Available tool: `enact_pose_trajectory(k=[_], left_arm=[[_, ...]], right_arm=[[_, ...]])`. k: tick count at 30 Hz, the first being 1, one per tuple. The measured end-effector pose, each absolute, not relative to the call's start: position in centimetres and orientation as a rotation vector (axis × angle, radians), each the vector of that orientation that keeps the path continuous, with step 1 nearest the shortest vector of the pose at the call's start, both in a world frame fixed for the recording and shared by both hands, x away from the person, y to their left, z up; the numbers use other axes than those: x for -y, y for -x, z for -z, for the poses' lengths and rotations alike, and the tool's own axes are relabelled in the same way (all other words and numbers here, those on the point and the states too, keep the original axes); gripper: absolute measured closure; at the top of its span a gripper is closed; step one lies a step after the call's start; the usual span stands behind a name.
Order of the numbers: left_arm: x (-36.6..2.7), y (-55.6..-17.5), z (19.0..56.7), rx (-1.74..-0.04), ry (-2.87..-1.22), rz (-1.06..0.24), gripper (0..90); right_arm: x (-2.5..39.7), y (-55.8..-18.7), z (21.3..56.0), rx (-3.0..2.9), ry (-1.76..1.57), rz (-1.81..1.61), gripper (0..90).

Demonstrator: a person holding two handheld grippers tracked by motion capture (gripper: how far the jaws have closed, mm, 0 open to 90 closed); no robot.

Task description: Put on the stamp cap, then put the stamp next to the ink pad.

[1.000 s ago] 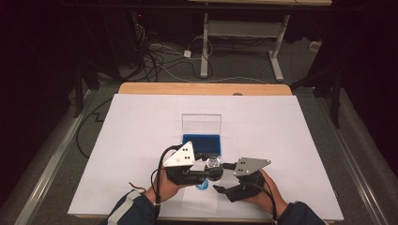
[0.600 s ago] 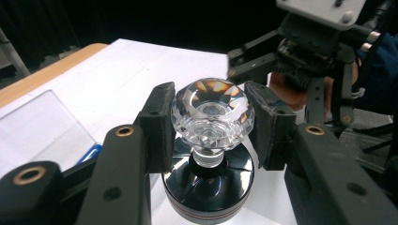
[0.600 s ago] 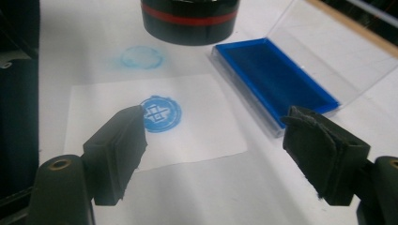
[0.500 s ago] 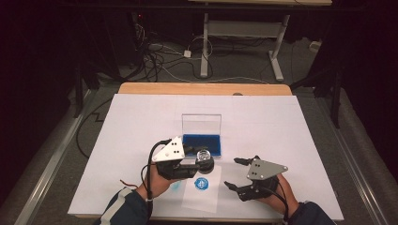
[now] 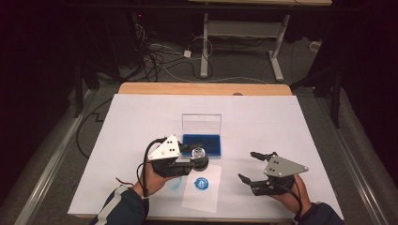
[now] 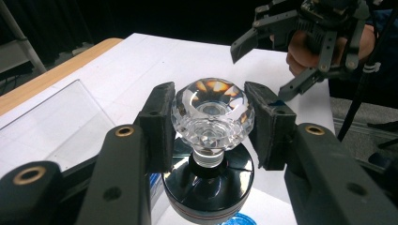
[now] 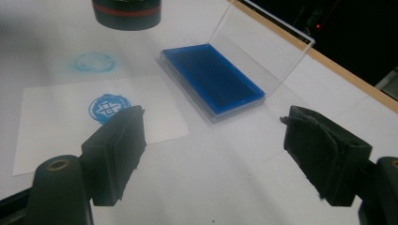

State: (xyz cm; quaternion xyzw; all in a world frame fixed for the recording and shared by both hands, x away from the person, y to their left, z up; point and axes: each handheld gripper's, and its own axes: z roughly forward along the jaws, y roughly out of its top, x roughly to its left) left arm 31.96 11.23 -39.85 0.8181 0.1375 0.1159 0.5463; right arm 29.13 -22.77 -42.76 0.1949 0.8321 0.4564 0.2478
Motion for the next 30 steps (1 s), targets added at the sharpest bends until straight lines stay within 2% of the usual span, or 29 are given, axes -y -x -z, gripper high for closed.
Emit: enact_pose_trajectory(k=[30], left_arm=[[-12.6, -32.5, 39.5, -0.344, -1.998, -0.327, 54.2]], right_arm=[[24.5, -28.7, 42.7, -2.22, -0.571, -1.239, 20.5]])
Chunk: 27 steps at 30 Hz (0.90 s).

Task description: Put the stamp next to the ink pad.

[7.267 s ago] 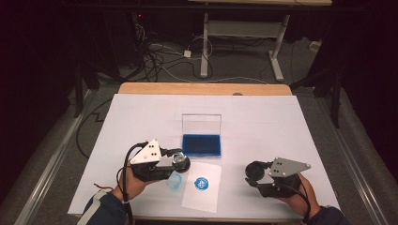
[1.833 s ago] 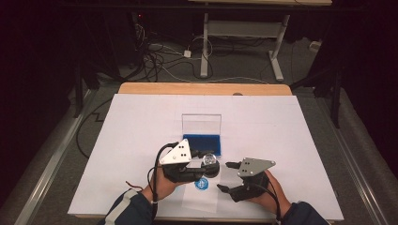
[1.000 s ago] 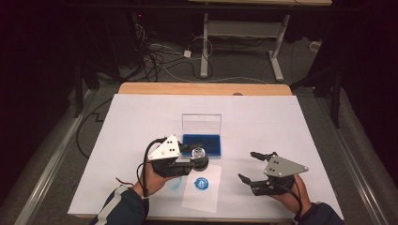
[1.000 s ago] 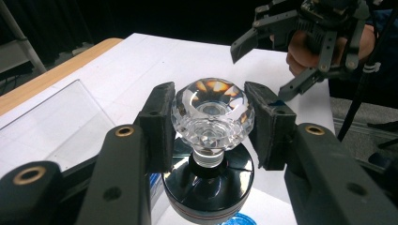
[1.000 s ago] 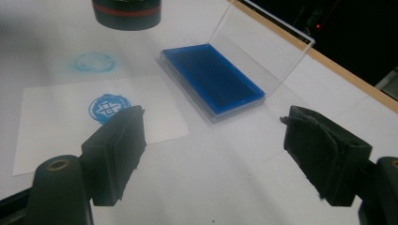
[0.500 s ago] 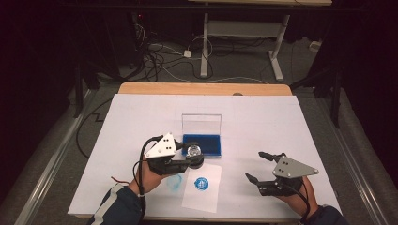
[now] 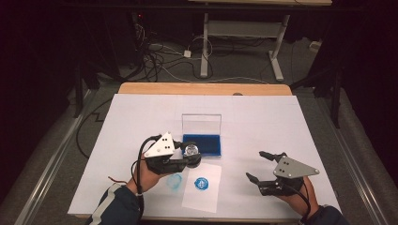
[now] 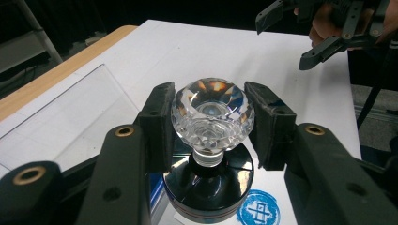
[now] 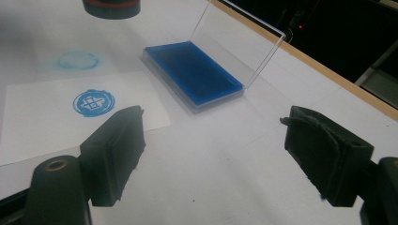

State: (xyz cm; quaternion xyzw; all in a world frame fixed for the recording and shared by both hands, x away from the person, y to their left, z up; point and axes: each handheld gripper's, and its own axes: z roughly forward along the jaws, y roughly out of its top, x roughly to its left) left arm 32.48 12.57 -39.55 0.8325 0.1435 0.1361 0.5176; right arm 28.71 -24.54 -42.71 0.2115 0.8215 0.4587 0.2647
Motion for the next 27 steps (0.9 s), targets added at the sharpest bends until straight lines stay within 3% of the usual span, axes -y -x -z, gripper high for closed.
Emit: enact_pose_trajectory(k=[27], left_arm=[[-15.6, -35.6, 40.1, -0.453, -2.023, -0.377, 54.1]], right_arm=[[24.5, -28.6, 43.0, -2.239, -0.568, -1.228, 20.8]])
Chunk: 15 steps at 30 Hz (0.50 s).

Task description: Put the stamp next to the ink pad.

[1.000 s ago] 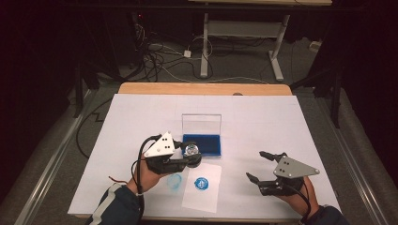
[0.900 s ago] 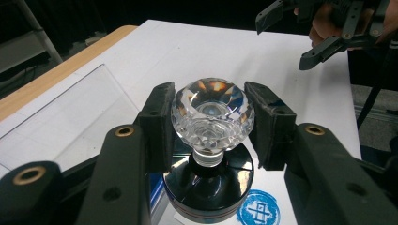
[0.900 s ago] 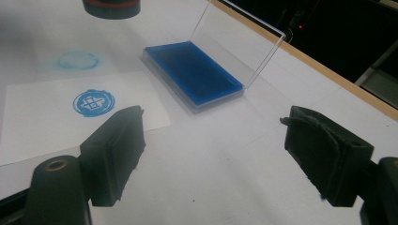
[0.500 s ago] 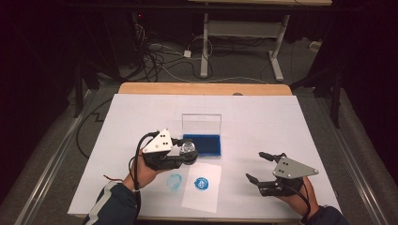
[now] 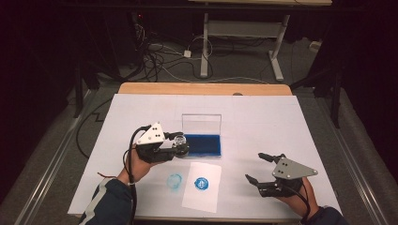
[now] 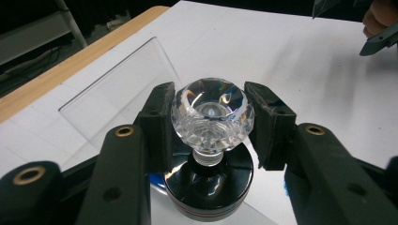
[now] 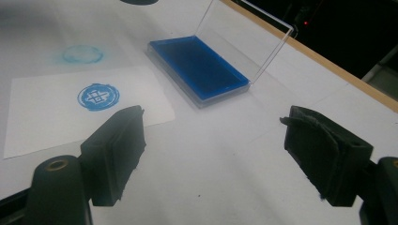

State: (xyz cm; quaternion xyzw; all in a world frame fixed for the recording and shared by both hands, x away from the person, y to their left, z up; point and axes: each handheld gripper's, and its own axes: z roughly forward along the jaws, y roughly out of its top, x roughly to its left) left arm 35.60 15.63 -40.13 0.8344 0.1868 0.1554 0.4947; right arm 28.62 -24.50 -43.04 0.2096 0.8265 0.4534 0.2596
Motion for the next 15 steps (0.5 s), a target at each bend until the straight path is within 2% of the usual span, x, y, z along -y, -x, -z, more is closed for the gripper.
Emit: enact_pose_trajectory(k=[15], left_arm=[[-17.6, -38.1, 41.9, -0.602, -2.015, -0.387, 54.1]], right_arm=[[24.4, -28.7, 43.2, -2.259, -0.557, -1.22, 21.4]])
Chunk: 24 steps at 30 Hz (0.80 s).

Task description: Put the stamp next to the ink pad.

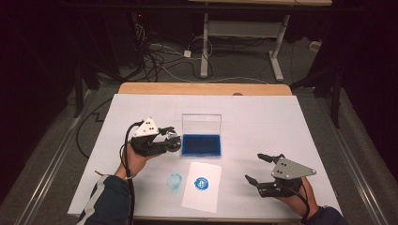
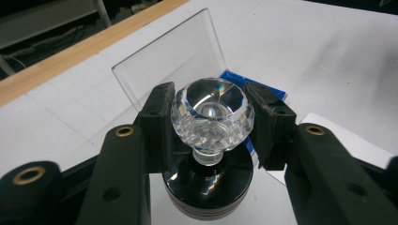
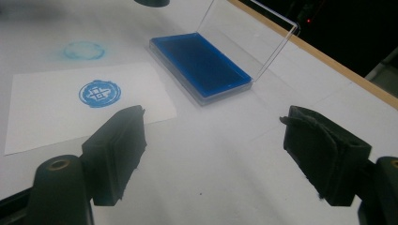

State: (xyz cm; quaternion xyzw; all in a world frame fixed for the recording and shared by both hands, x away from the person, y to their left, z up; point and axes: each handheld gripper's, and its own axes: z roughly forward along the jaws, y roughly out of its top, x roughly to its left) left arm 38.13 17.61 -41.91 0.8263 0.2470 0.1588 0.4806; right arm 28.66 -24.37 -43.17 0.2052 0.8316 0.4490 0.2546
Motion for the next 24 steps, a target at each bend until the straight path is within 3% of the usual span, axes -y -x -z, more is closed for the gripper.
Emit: enact_pose_trajectory(k=[24], left_arm=[[-17.6, -41.3, 45.5, -0.745, -2.058, -0.383, 53.9]], right_arm=[[24.4, -28.8, 43.4, -2.283, -0.547, -1.228, 22.0]])
